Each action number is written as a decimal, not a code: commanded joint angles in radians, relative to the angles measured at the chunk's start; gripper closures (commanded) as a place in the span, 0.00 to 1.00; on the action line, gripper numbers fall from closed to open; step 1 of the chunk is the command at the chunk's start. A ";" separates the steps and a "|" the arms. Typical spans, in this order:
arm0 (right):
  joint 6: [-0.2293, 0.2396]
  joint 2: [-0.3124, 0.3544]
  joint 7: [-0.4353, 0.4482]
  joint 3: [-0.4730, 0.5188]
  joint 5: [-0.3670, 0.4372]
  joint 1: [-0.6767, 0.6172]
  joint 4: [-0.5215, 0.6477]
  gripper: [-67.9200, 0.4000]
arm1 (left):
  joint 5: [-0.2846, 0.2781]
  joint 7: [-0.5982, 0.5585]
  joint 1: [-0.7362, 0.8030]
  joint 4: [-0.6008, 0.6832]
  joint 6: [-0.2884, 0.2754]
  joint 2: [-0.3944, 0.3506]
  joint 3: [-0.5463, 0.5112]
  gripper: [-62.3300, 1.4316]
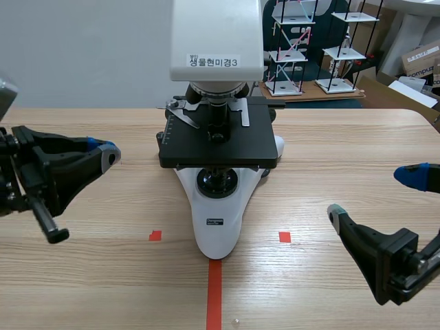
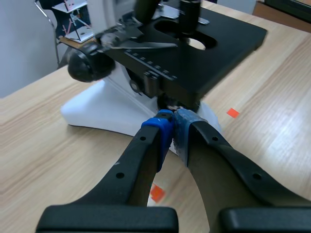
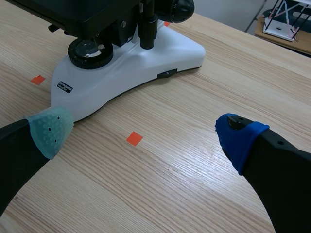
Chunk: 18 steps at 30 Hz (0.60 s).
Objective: Point at the stage clip
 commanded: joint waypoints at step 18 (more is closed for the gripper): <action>-0.004 0.002 0.015 0.015 0.010 0.001 0.019 0.05 | -0.033 -0.014 -0.480 -0.229 -0.047 -0.024 0.301 0.91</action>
